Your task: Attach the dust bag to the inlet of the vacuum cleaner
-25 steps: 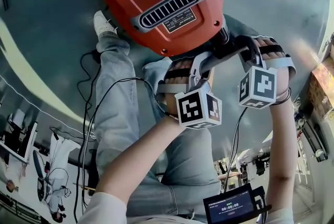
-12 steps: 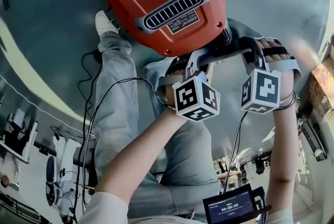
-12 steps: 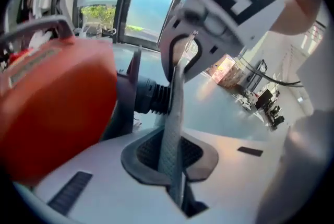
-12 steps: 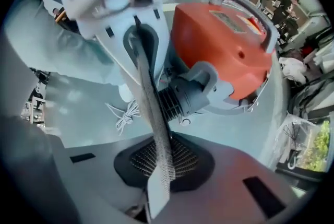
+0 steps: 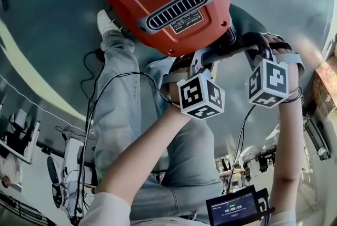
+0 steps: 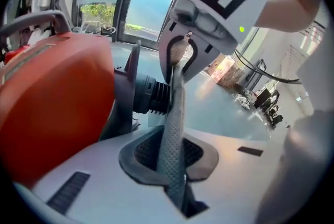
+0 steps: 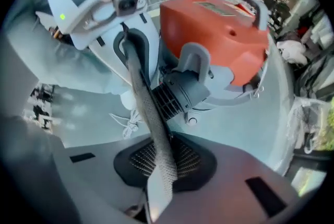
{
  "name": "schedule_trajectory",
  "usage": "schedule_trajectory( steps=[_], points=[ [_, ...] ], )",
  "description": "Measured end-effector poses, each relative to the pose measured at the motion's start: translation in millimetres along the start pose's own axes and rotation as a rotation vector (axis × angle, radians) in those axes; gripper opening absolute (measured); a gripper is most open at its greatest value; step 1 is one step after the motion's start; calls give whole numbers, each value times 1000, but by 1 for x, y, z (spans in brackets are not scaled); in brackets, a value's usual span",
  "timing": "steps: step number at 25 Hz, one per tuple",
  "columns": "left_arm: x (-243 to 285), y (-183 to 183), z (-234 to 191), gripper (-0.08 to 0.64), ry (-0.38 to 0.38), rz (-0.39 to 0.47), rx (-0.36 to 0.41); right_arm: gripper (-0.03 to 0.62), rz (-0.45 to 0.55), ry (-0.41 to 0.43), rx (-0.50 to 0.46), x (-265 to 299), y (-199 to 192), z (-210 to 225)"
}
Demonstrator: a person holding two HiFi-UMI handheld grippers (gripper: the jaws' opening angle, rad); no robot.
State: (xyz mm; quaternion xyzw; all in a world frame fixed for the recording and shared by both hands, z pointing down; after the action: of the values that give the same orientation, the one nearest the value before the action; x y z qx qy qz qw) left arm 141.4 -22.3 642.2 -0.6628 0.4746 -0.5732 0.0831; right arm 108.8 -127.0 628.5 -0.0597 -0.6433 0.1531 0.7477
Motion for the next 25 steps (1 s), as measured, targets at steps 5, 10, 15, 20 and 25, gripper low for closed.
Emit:
schedule_trajectory(
  steps=[5,10,15,20,25],
  points=[
    [-23,4,2,61,-118,24,-90,48,117,102,175,-49,-7,2],
    [-47,10,0,62,-161,-7,-113,46,179,35,52,-89,7,25],
    [-65,32,-18,56,-111,28,-22,46,95,152,-140,-46,6,20],
    [-39,23,-7,48,-131,-83,100,44,74,137,-260,-29,9,11],
    [-20,32,-2,48,-94,-56,148,43,47,139,-326,-28,17,9]
  ],
)
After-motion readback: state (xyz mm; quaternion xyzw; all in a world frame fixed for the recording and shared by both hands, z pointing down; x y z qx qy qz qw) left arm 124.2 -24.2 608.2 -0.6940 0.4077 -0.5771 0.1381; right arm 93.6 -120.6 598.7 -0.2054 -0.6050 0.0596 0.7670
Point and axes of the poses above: the fingertips, and each gripper's own axes: x forward along the fingers, z to its right, y out of its top, the point moved 6 cm from there along -x, backward along the fingers, and after that the axes turned 14 degrees about z, right-handed, at the moved point
